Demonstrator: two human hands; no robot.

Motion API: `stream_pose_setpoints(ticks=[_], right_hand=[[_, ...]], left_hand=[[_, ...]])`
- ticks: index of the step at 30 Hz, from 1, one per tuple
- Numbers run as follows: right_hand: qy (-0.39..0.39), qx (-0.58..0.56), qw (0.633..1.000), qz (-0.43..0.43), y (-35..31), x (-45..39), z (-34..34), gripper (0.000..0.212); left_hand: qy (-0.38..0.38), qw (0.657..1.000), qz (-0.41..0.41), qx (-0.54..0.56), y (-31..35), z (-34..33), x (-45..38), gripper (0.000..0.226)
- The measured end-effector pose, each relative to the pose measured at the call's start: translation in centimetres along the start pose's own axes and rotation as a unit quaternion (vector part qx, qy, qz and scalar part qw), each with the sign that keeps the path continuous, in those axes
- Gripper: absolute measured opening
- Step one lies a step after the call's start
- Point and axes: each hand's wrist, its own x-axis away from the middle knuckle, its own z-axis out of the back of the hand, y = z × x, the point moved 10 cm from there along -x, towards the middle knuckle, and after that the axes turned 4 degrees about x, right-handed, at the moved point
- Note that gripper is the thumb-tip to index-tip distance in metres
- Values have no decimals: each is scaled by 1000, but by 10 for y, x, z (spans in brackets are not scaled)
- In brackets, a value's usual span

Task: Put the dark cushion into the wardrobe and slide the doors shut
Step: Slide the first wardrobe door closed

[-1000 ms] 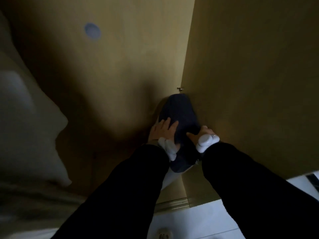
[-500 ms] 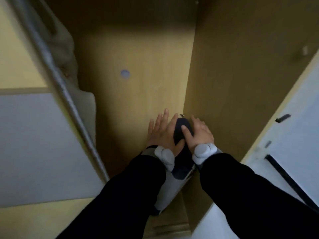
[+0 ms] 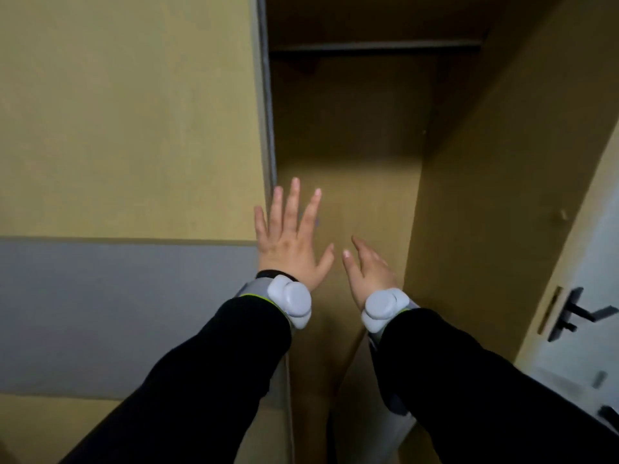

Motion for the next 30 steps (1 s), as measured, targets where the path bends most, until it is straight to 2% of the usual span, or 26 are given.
stream_pose_setpoints(ticks=[5,9,12,14,18,25,30], right_hand=[[0,-86,996,33,-70,-8,-23,45],[-24,-143,989,9,-99,-9,-53,46],[-46,-165,985,-25,-100,-9,-76,38],[-33,-175,982,-56,-96,-11,-86,36],[11,-150,987,-51,-93,-9,-87,27],[57,-120,990,-57,-90,-7,-81,36],[62,-130,987,-68,-84,-3,-79,39]], left_hand=[[39,998,29,-32,-53,44,-36,78],[22,999,-2,-49,-70,48,-60,72],[33,996,-46,-63,-71,41,-67,72],[43,995,-61,-65,-74,35,-70,73],[68,993,-66,-66,-71,37,-69,74],[78,993,-79,-48,-69,31,-70,75],[71,993,-83,-36,-62,30,-68,74]])
